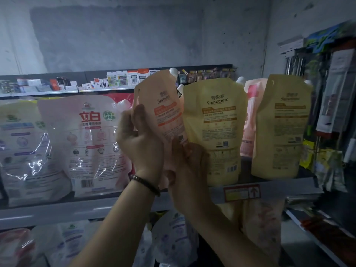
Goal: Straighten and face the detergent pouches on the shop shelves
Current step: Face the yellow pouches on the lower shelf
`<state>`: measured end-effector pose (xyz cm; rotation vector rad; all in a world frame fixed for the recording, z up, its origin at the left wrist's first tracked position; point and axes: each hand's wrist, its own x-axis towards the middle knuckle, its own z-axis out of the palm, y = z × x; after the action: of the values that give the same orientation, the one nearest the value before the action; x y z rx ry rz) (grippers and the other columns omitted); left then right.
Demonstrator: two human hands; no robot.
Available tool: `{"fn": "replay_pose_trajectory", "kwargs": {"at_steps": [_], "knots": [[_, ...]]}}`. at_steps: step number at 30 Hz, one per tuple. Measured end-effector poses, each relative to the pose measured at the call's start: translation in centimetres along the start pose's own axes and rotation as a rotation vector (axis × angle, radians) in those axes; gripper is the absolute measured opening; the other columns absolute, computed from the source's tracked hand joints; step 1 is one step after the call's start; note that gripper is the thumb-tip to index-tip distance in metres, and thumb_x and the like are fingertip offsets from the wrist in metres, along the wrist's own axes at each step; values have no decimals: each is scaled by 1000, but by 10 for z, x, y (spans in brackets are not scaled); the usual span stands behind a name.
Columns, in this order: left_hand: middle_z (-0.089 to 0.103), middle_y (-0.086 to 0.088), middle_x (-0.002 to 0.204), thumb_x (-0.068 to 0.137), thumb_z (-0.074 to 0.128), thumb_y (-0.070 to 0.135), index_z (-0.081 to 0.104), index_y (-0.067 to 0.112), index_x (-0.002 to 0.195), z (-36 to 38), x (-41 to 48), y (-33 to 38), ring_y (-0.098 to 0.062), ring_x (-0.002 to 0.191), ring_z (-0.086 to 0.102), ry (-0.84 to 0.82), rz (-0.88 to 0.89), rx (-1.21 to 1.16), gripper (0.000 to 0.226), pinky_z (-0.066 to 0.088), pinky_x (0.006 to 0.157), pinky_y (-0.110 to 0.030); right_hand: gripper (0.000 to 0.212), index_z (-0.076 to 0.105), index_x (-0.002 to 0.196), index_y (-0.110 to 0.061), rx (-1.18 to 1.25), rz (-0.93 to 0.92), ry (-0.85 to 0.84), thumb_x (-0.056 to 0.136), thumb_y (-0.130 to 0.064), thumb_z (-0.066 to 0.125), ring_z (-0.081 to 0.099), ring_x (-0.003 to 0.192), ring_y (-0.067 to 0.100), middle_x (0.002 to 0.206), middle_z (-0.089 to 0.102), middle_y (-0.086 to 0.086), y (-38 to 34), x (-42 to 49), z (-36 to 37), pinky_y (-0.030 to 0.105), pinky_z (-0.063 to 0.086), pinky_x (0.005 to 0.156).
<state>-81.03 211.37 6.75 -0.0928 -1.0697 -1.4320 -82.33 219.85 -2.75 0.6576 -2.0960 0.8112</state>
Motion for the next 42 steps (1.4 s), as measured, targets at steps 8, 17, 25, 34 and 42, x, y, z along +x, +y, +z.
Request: {"fn": "replay_pose_trajectory", "kwargs": {"at_steps": [8,17,25,34,42], "knots": [[55,-5,71,107,64,27,49,21,71,14,11,-18,-11,64,53,-102,-12,155,40,44,53,-28,86,15,167,-18,62,51,-74,98,-21,66,53,124,31,147,36,11,5,9,-2,39,54,92],[67,7,89,99,71,19,65,13,102,0,8,-34,2,73,62,-208,-33,372,10,52,67,-21,73,28,164,-14,-10,52,-42,100,-17,62,57,115,27,136,50,11,13,-6,9,33,54,86],[49,-6,117,80,76,-3,50,2,117,-1,-24,-18,-23,108,53,-104,323,460,45,44,94,-21,47,57,138,-23,276,125,-25,94,-24,72,59,113,18,122,56,-2,24,-9,-17,29,52,88],[59,-2,128,88,70,11,54,10,137,0,-69,-32,-23,122,61,-512,214,431,51,57,98,-43,50,59,129,-22,292,198,232,84,-15,81,56,123,18,128,55,-1,55,-13,-47,43,54,100],[53,-3,147,89,71,15,36,14,157,13,-79,-34,-20,137,51,-504,74,475,77,48,113,-39,66,53,139,-14,202,213,313,83,-18,85,54,132,30,136,45,2,77,-8,-54,52,53,106]]}}
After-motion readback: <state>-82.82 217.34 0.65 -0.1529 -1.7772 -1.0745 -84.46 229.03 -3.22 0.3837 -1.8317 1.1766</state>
